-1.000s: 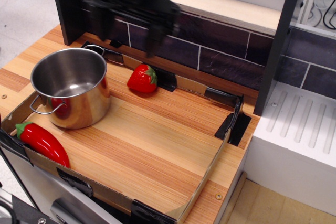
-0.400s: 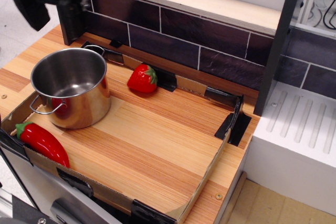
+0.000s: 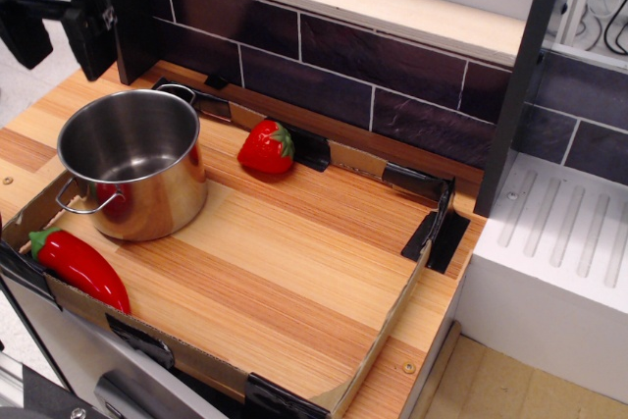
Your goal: Topple metal pot
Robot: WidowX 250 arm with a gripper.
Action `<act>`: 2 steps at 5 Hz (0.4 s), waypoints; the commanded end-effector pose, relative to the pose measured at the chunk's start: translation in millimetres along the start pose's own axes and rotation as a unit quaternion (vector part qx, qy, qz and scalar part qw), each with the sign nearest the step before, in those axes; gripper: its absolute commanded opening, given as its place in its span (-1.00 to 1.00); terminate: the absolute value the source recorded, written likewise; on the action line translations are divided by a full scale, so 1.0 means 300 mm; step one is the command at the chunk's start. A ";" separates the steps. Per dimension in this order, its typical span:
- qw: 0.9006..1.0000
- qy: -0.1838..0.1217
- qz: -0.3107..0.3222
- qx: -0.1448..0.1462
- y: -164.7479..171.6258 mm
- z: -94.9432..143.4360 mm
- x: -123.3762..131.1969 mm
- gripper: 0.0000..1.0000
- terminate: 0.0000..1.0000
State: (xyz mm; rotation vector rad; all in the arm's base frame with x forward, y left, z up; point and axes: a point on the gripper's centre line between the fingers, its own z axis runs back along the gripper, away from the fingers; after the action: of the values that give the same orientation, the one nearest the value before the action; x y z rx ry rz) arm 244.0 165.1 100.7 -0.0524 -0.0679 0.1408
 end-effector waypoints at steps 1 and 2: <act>1.000 0.001 -0.014 0.005 0.034 -0.044 -0.017 1.00 -1.00; 1.000 0.003 -0.022 0.008 0.024 -0.097 -0.022 1.00 -1.00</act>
State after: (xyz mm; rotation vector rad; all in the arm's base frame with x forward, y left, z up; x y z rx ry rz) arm 233.2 165.0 63.9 -0.0557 -0.0341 0.1034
